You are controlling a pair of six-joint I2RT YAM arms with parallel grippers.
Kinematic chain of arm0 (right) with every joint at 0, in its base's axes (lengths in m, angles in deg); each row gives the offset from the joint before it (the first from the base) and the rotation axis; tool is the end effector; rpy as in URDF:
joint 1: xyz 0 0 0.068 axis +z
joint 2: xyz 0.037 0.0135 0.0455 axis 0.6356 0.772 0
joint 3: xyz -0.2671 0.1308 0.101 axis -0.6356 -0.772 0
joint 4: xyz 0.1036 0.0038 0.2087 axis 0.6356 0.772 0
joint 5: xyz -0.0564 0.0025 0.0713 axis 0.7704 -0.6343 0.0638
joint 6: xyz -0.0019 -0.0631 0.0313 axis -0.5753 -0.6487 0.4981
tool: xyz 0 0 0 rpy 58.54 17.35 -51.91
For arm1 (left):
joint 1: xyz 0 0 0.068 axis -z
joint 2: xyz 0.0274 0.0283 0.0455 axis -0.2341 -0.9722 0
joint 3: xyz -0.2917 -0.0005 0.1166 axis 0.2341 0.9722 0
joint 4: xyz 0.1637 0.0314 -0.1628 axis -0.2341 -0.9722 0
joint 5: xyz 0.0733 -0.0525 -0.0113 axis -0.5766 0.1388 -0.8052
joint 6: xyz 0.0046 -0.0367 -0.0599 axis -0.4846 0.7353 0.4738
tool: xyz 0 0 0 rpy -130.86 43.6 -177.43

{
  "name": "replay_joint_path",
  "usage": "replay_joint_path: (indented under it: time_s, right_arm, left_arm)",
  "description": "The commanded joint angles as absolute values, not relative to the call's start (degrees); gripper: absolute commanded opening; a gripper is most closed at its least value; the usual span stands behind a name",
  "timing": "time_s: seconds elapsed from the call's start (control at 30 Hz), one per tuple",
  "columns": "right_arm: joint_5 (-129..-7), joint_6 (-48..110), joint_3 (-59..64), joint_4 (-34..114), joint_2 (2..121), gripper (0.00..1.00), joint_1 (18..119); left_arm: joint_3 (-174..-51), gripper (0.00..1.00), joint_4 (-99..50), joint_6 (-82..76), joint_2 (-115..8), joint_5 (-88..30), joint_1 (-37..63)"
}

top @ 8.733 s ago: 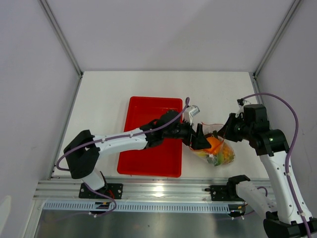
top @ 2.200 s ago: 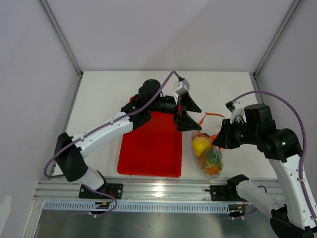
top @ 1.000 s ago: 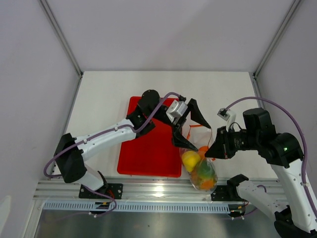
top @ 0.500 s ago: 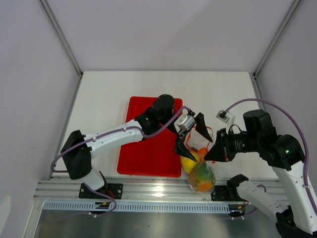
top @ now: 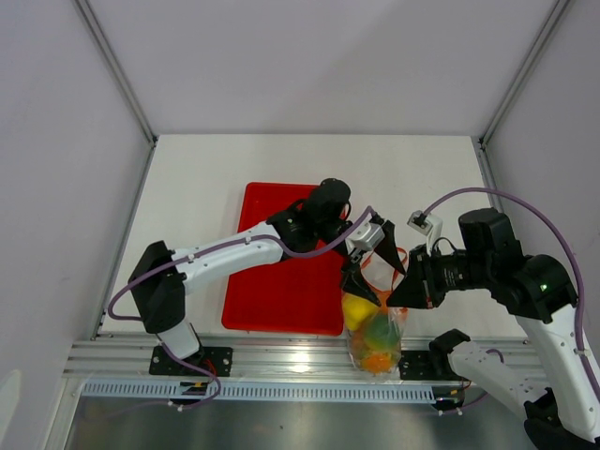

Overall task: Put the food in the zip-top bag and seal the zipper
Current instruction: Adjust the zipper food storage bag at the center of the board.

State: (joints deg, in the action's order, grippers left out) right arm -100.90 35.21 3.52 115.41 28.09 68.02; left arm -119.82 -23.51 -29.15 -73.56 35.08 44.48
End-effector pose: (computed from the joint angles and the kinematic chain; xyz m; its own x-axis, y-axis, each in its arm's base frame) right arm 0.0266 0.0574 0.4113 -0.7669 -0.2549 -0.5890 -0.6249 0.5057 0.5948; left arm 0.1461 -0.3372 0.3939 0.0684 0.0369 -0.9970 0.7583 -0.6513 0.0279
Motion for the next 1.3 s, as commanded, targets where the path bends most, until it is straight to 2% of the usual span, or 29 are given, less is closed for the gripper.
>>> replay_joint_path:
  time_s: [0.0,0.03,0.1,0.13,0.2,0.23,0.3,0.33,0.4,0.43,0.5,0.63,0.83,0.9,1.0,1.1,1.27]
  right_arm:
    - [-100.67,35.32,4.22,114.48,27.61,0.00,68.47]
    - [-100.49,35.32,4.22,114.65,27.61,0.00,68.56]
    - [-99.70,35.23,4.22,114.83,27.61,0.00,68.56]
    - [-99.52,35.23,4.22,114.83,27.70,0.00,68.56]
    - [-98.82,35.23,4.13,114.92,27.70,0.00,68.64]
    - [-98.47,35.23,4.22,115.09,27.78,0.00,68.73]
    - [-97.77,35.32,4.57,115.36,27.96,0.00,68.64]
    - [-96.98,35.32,4.57,115.45,28.05,0.00,68.64]
    - [-95.66,35.67,4.84,115.53,28.05,0.00,68.65]
    - [-93.48,36.02,4.84,115.62,28.22,0.00,68.73]
    - [-91.53,36.72,4.66,115.54,28.49,0.00,68.73]
    - [-86.08,38.83,3.96,114.22,28.93,0.26,68.65]
    - [-78.00,42.51,-0.60,108.68,26.47,0.50,68.64]
    - [-75.79,43.75,-2.45,107.10,26.64,0.53,68.64]
    - [-73.16,45.68,-4.30,105.08,25.42,0.65,68.56]
    - [-70.97,46.30,-5.70,103.85,22.96,0.70,68.38]
    - [-67.45,47.35,-7.90,102.88,20.67,0.67,68.03]
  left_arm:
    - [-121.77,0.83,-26.62,-34.24,-73.36,32.91,44.73]
    - [-121.33,0.72,-28.02,-34.42,-73.09,31.68,44.65]
    - [-121.32,0.57,-28.38,-34.25,-72.48,29.92,44.56]
    - [-120.72,0.45,-28.73,-34.34,-72.30,28.69,44.56]
    - [-120.54,0.41,-29.79,-34.60,-71.95,27.72,44.47]
    - [-120.36,0.33,-29.96,-34.25,-71.86,26.93,44.30]
    - [-120.10,0.29,-30.14,-33.90,-71.69,26.92,44.30]
    - [-120.01,0.22,-30.05,-33.55,-71.60,26.75,44.30]
    - [-119.92,0.13,-30.49,-33.11,-71.51,25.61,44.30]
    - [-119.74,0.01,-30.32,-32.67,-71.42,24.91,44.21]
    - [-119.22,0.00,-29.01,-29.96,-71.07,20.26,44.29]
    - [-119.48,0.01,-30.40,-25.21,-70.55,10.42,44.12]
    - [-117.55,0.01,-27.42,-12.65,-69.75,2.24,43.77]
    - [-116.94,0.01,-26.72,-9.65,-70.01,1.61,43.51]
    - [-116.14,0.01,-24.17,-7.18,-70.37,2.66,42.89]
    - [-116.06,0.01,-24.61,-5.69,-70.72,2.93,41.93]
    - [-114.91,0.01,-22.68,-3.40,-70.10,5.39,40.69]
